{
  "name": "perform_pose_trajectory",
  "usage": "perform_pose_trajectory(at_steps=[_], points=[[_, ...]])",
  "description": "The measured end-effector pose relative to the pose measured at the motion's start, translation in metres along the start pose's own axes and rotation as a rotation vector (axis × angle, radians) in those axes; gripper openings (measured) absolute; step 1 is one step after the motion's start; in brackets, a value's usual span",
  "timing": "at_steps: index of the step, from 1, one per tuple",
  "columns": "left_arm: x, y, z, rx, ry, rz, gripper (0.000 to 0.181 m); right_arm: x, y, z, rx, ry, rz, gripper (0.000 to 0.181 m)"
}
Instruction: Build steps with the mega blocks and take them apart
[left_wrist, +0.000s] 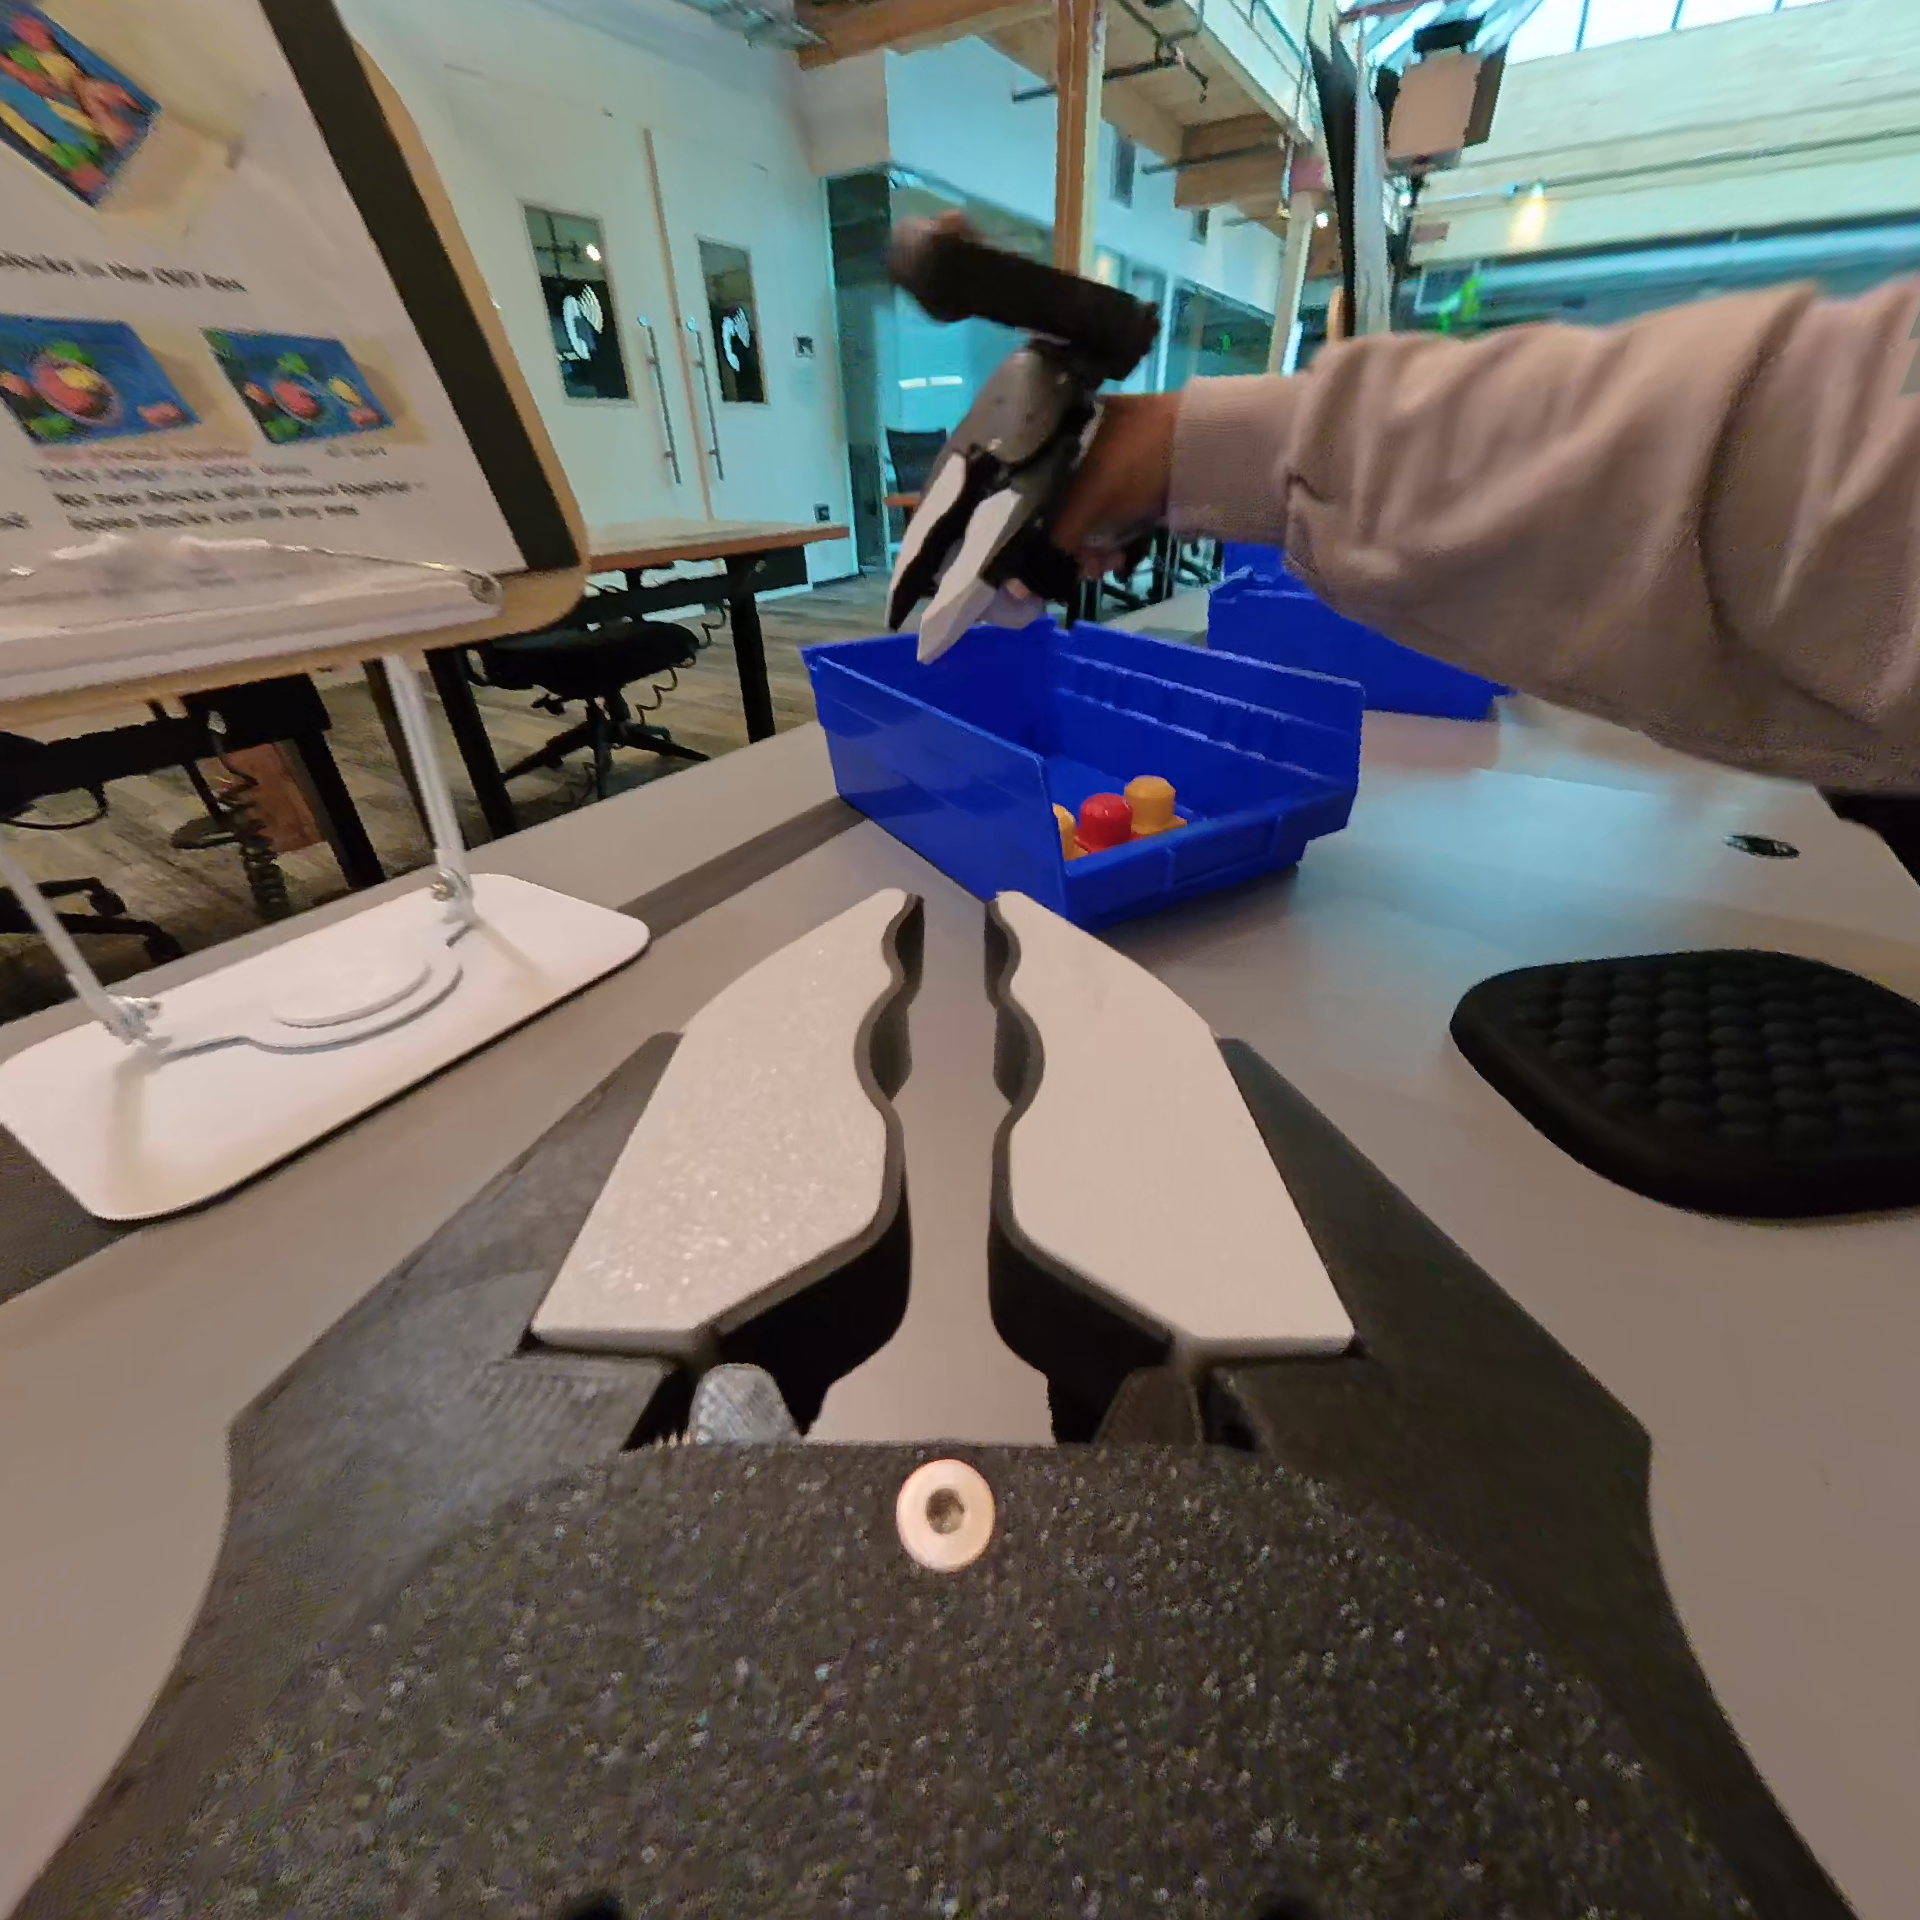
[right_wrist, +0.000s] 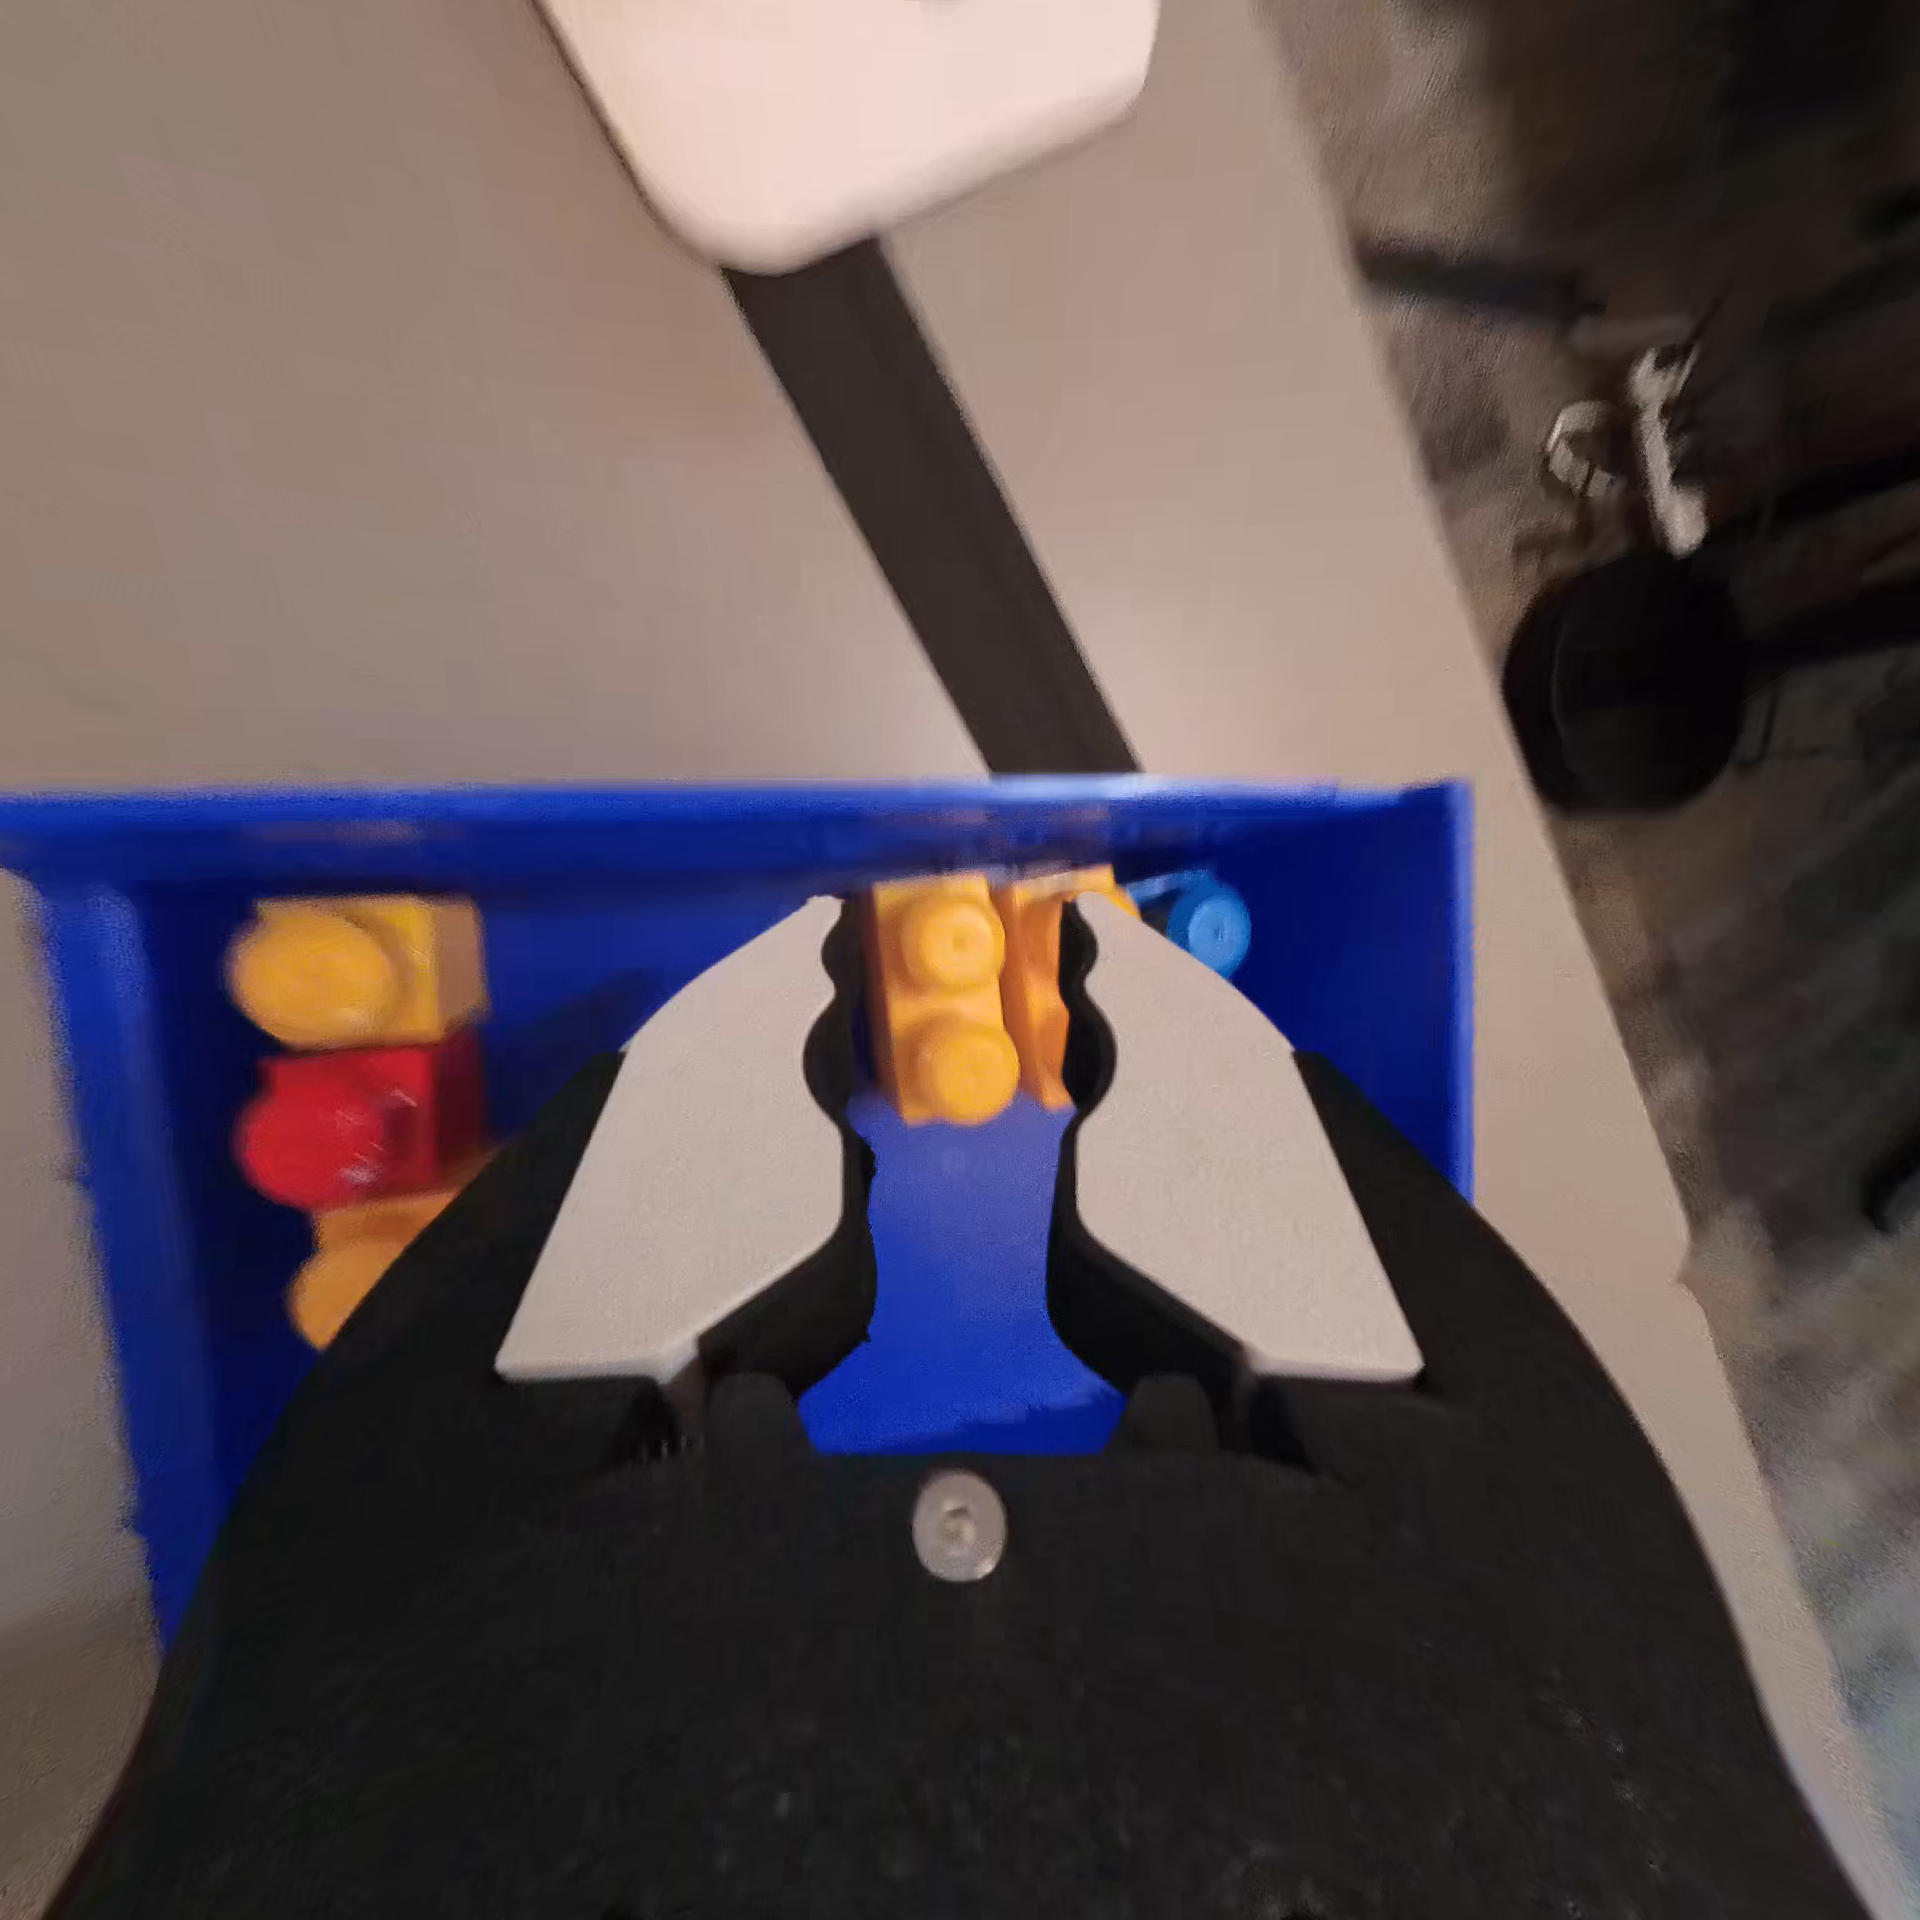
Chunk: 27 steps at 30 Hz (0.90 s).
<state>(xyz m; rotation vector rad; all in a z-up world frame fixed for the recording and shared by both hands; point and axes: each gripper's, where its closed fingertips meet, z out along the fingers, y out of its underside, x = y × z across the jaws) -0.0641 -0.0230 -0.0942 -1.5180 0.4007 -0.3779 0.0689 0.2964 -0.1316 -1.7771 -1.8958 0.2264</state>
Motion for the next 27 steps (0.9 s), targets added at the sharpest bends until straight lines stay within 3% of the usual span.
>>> perform_pose_trajectory(at_steps=[1, 5, 10, 18, 22, 27], points=[[-0.003, -0.004, -0.003, 0.019, -0.009, -0.004, 0.007, -0.003, -0.017, -0.013, 0.116, -0.001, 0.034, 0.036], [-0.02, -0.022, -0.017, 0.098, -0.086, 0.003, 0.0, -0.024, -0.075, -0.072, 0.573, 0.037, 0.177, 0.031], [-0.045, -0.035, -0.035, 0.151, -0.2, 0.022, 0.0, -0.076, -0.094, -0.115, 0.952, 0.115, 0.361, 0.017], [-0.098, -0.051, -0.082, 0.198, -0.405, -0.01, 0.0, -0.131, -0.071, -0.098, 1.084, 0.373, 0.534, 0.0], [-0.137, -0.058, -0.123, 0.183, -0.554, -0.07, 0.0, -0.143, -0.067, -0.075, 1.052, 0.348, 0.512, 0.0], [-0.196, -0.045, -0.192, -0.005, -0.843, -0.088, 0.004, -0.15, -0.063, -0.066, 1.037, 0.314, 0.505, 0.0]])
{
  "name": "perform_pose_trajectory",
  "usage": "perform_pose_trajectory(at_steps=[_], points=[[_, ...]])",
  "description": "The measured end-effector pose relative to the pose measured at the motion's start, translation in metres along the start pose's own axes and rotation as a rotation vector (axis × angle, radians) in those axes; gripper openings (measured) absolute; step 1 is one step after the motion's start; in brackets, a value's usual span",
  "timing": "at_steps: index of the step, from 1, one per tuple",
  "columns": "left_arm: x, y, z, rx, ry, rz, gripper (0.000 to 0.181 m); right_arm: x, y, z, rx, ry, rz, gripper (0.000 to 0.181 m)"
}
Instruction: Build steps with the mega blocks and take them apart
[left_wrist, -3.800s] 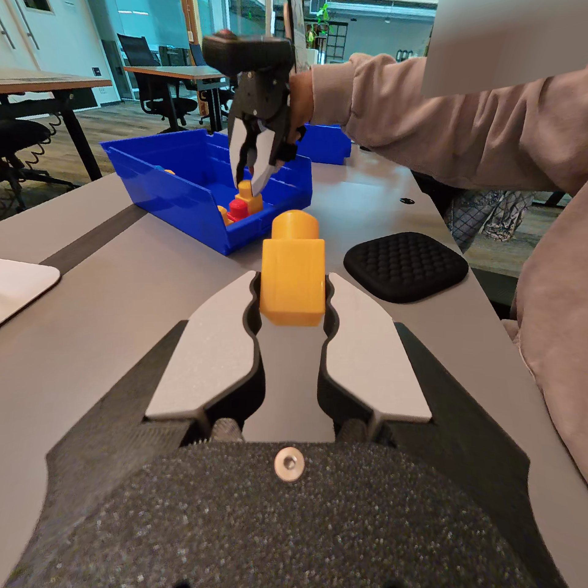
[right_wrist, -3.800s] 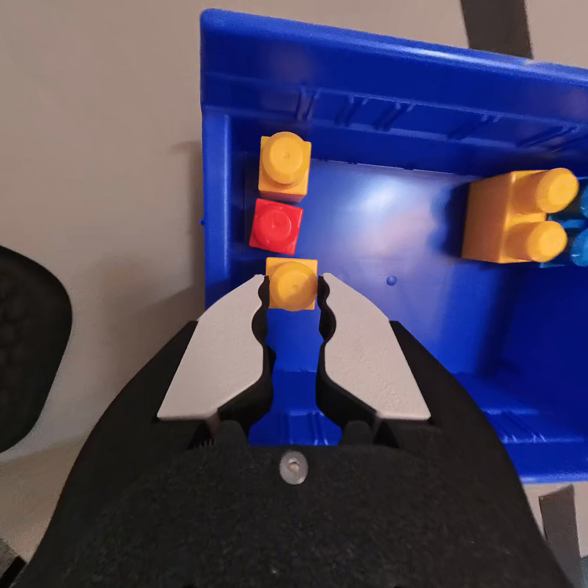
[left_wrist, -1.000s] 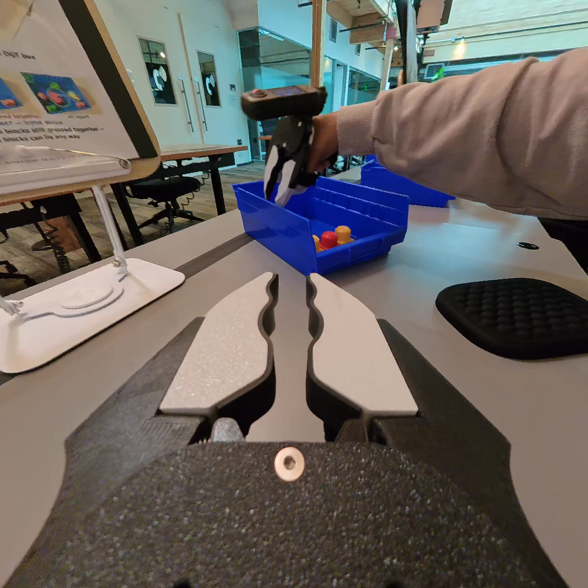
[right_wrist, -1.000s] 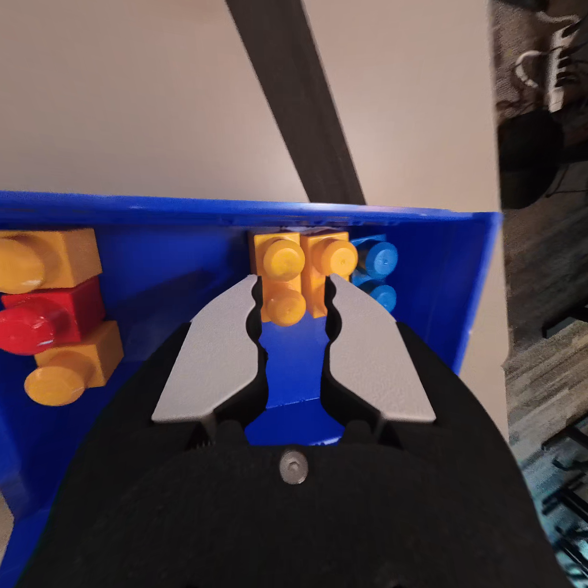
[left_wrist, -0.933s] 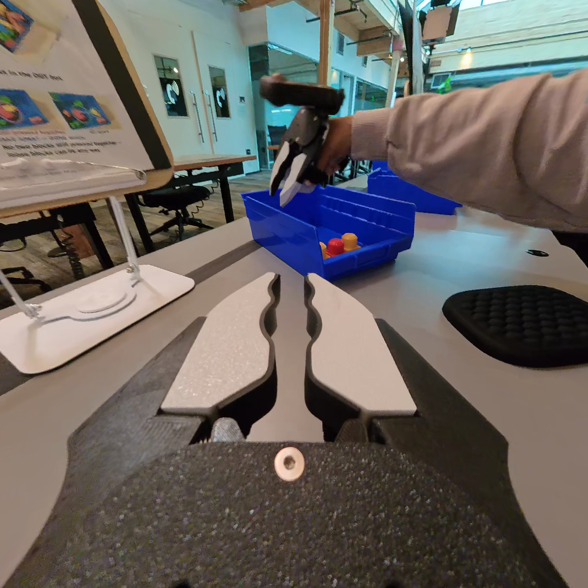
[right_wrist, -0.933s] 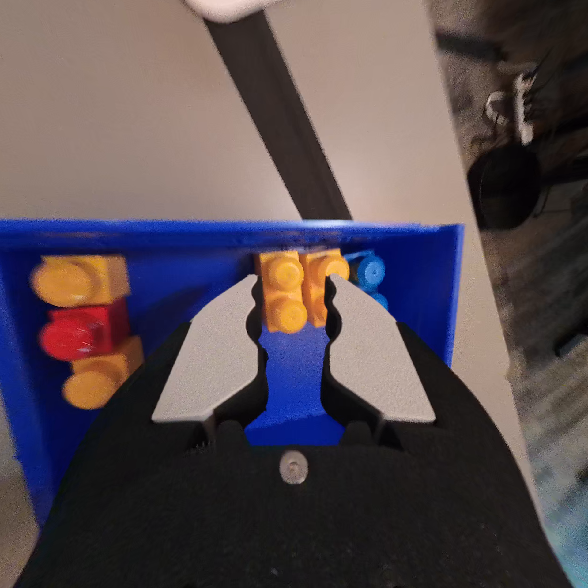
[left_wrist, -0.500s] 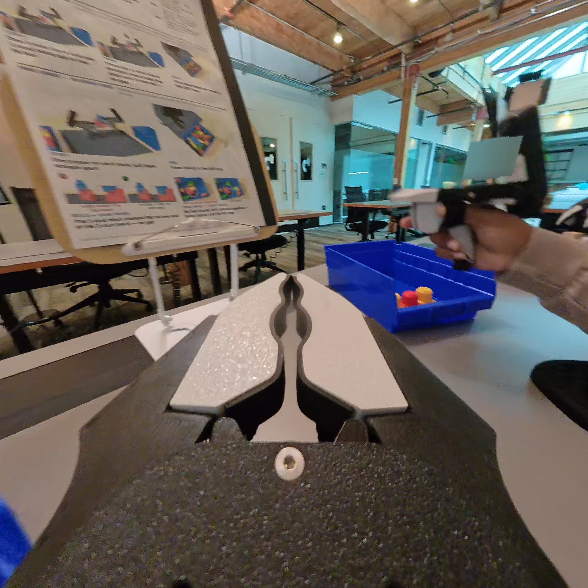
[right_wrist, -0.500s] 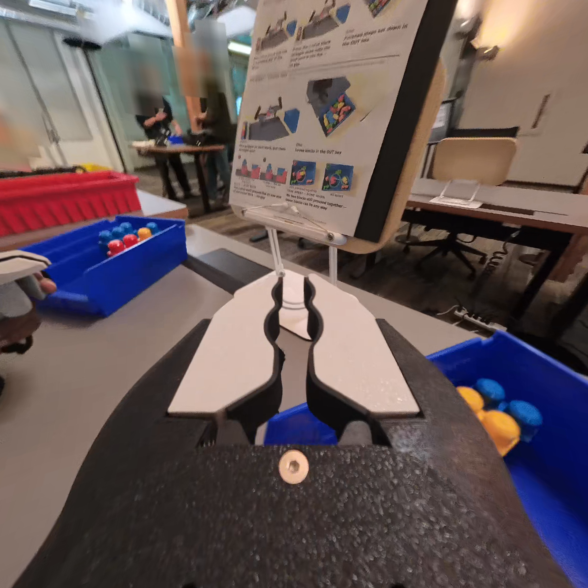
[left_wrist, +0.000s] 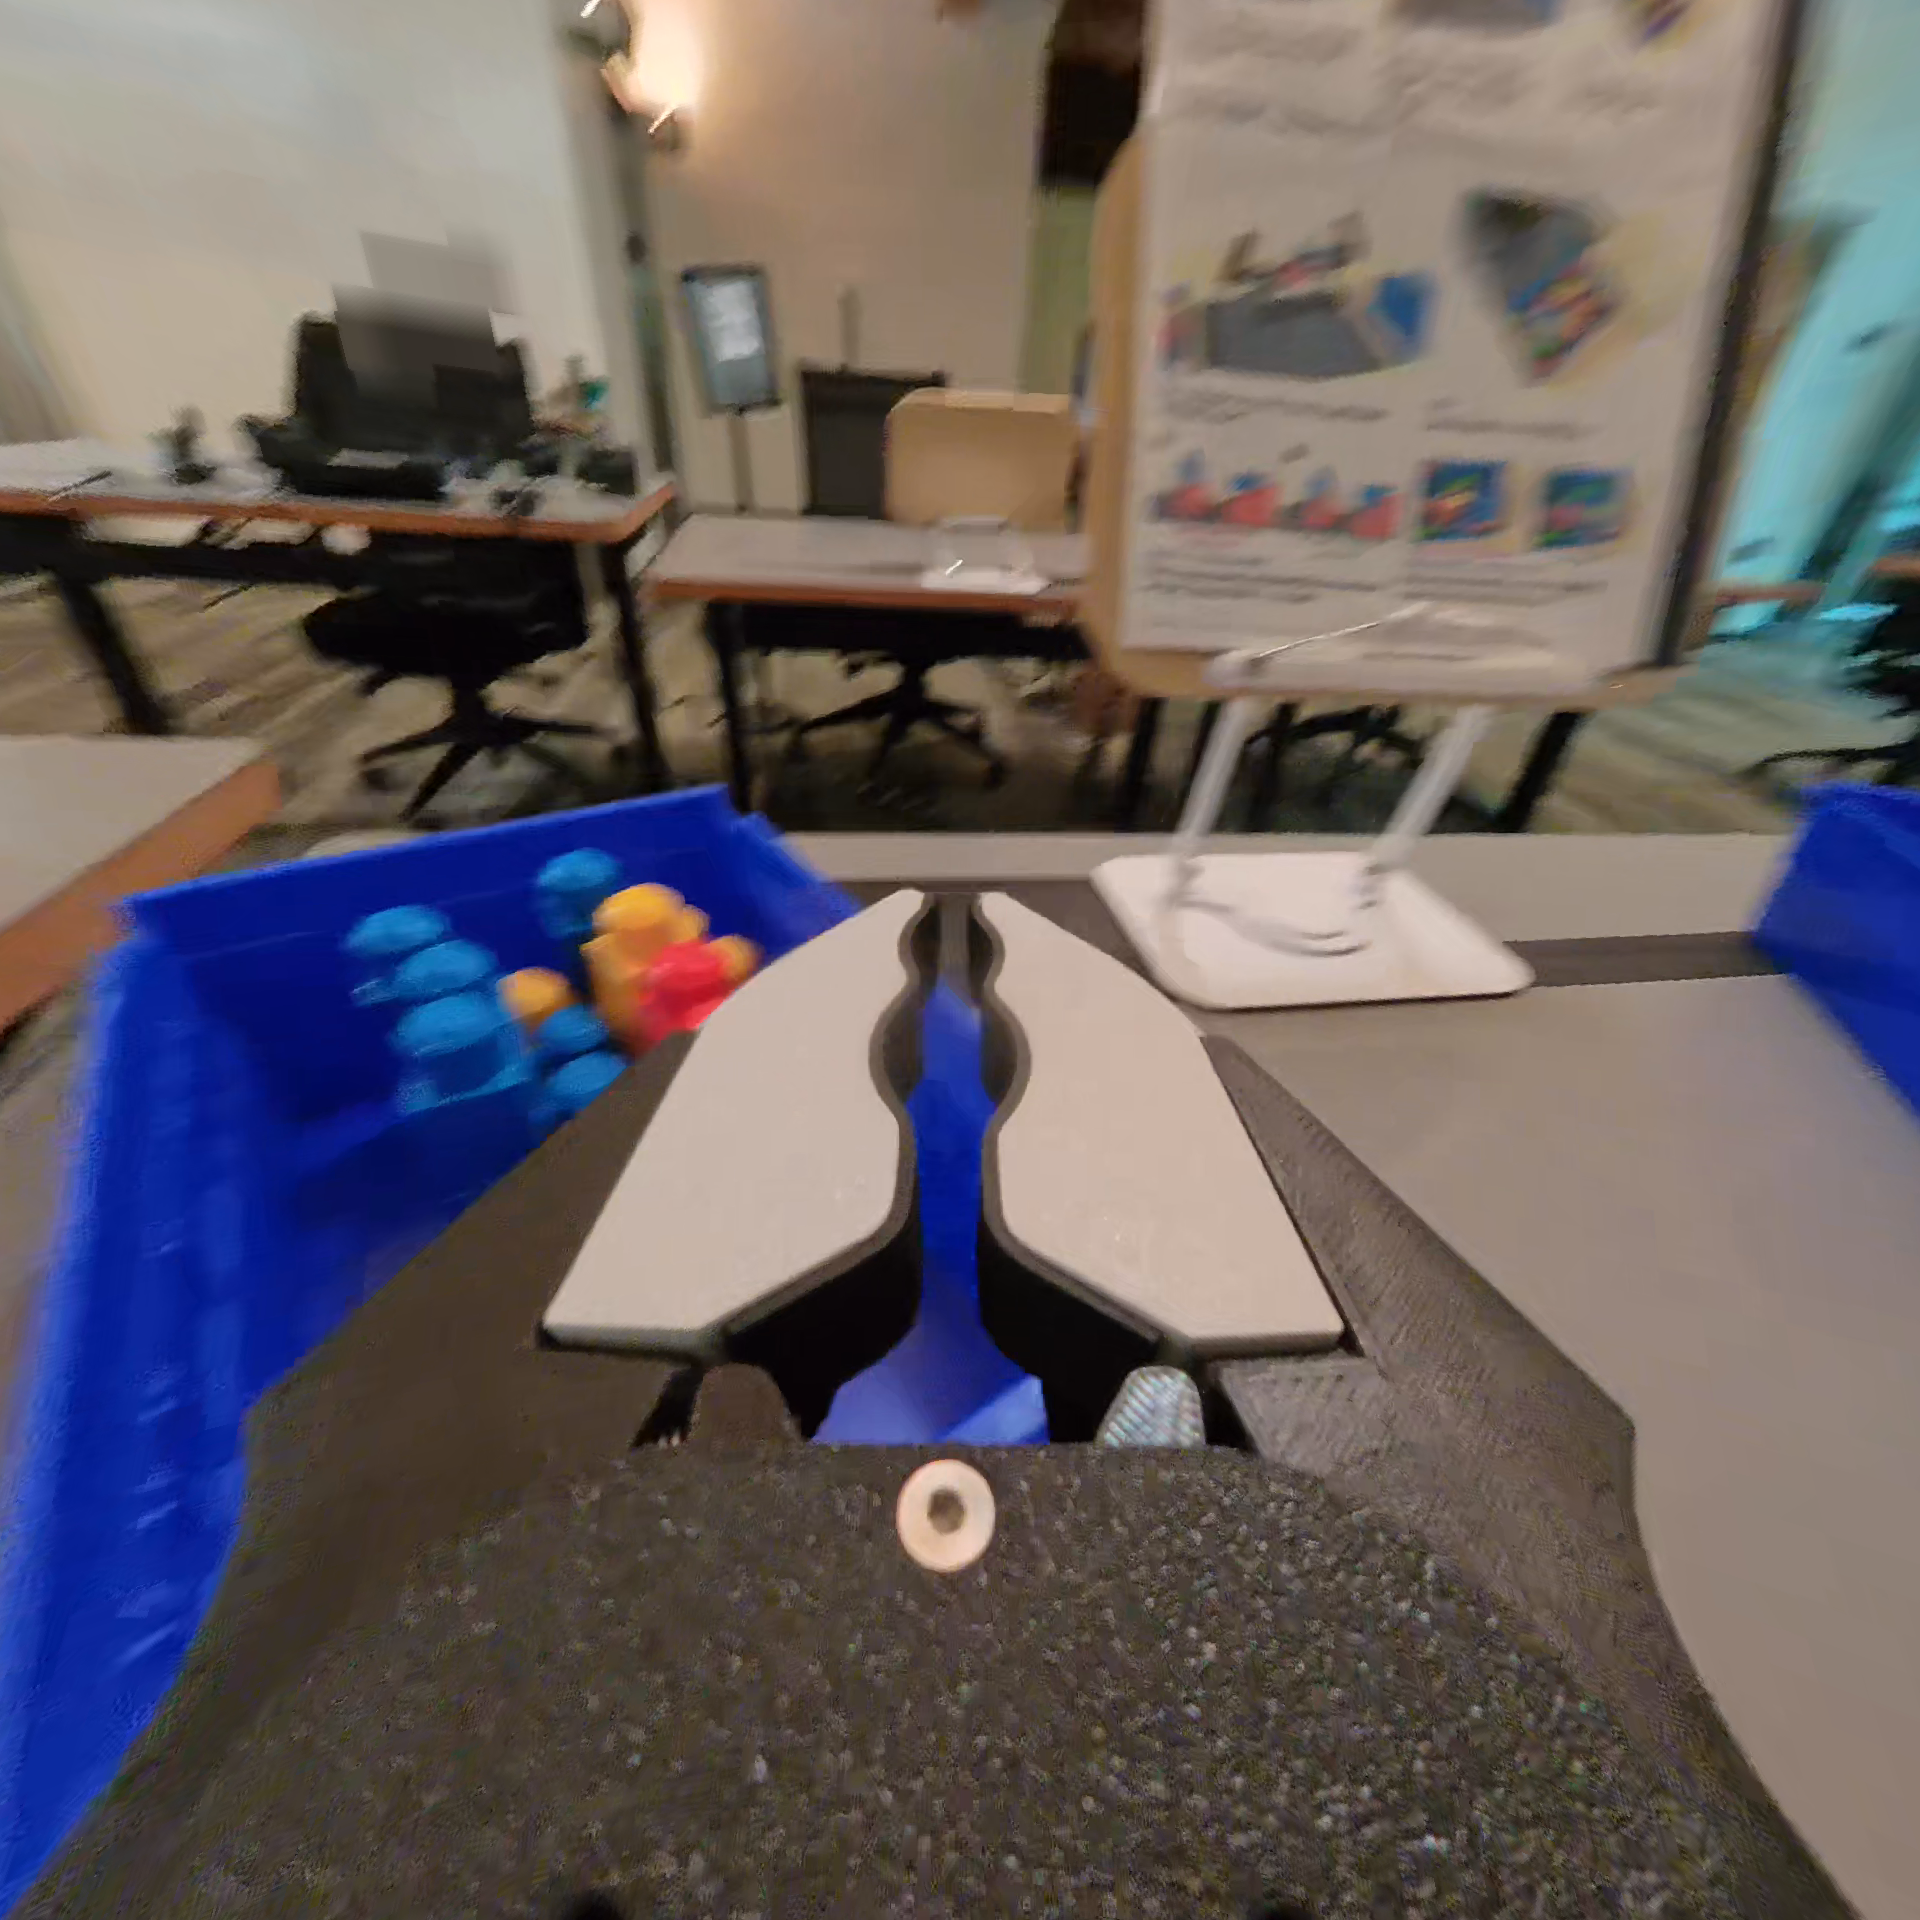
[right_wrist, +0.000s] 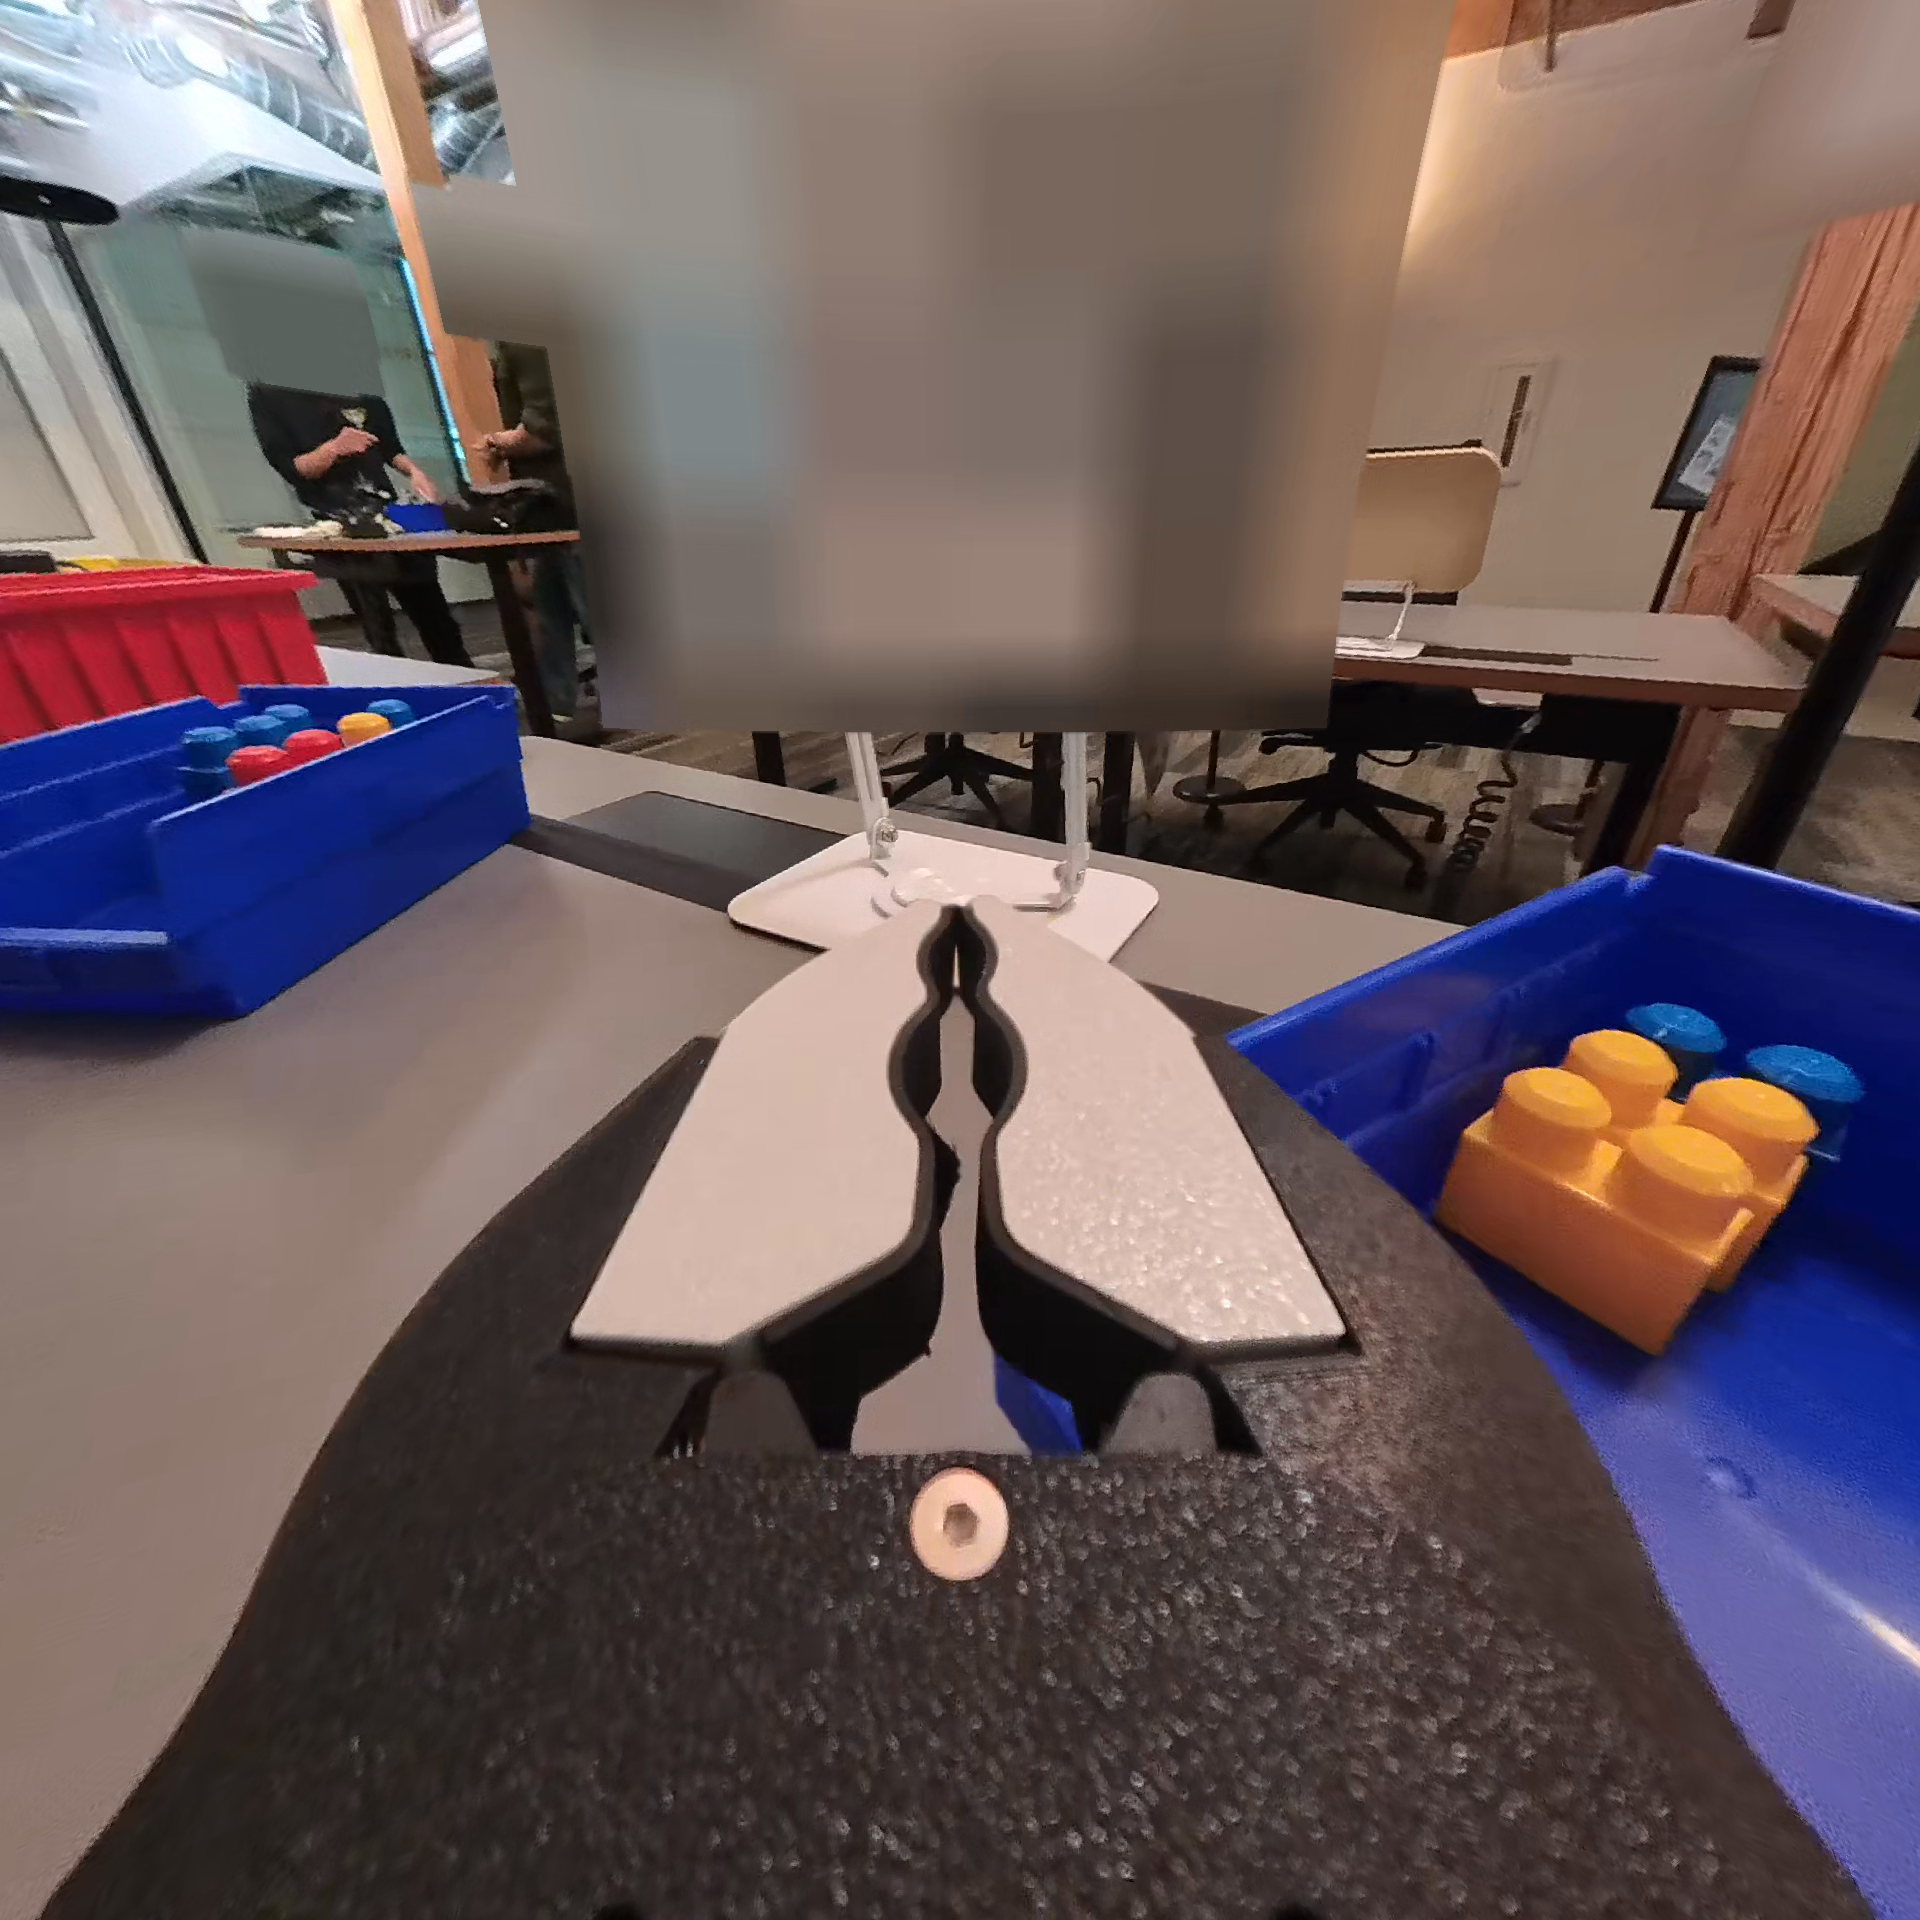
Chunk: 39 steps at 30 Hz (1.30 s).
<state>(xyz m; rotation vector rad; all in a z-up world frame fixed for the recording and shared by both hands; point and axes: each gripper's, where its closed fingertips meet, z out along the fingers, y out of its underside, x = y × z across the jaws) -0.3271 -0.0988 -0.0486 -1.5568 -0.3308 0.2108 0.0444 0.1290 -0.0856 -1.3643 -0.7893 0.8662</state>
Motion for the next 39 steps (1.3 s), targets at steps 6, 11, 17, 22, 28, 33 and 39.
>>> perform_pose_trajectory(at_steps=[6, 11, 17, 22, 28, 33, 39], points=[[-0.092, 0.026, -0.007, -0.257, -0.259, -0.002, 0.035, -0.015, -0.009, -0.003, 0.033, -0.054, -0.024, 0.0], [-0.097, 0.06, 0.019, -0.445, -0.219, 0.018, 0.05, -0.022, -0.005, -0.002, 0.016, -0.082, -0.045, 0.0], [-0.081, 0.107, 0.063, -0.592, -0.147, 0.025, 0.058, -0.026, -0.006, -0.004, 0.029, -0.083, -0.105, 0.0], [-0.087, 0.121, 0.077, -0.655, -0.175, 0.089, 0.042, -0.028, -0.002, -0.003, 0.016, -0.091, -0.141, 0.0], [-0.089, 0.08, 0.059, -0.529, -0.227, 0.135, 0.041, -0.034, 0.002, -0.002, 0.004, -0.112, -0.162, 0.0], [-0.059, 0.005, 0.026, -0.313, -0.217, 0.223, 0.04, -0.047, 0.005, 0.0, -0.009, -0.136, -0.229, 0.0], [0.059, -0.022, 0.007, -0.22, 0.116, 0.244, 0.04, -0.085, 0.018, 0.004, -0.059, -0.209, -0.378, 0.002]])
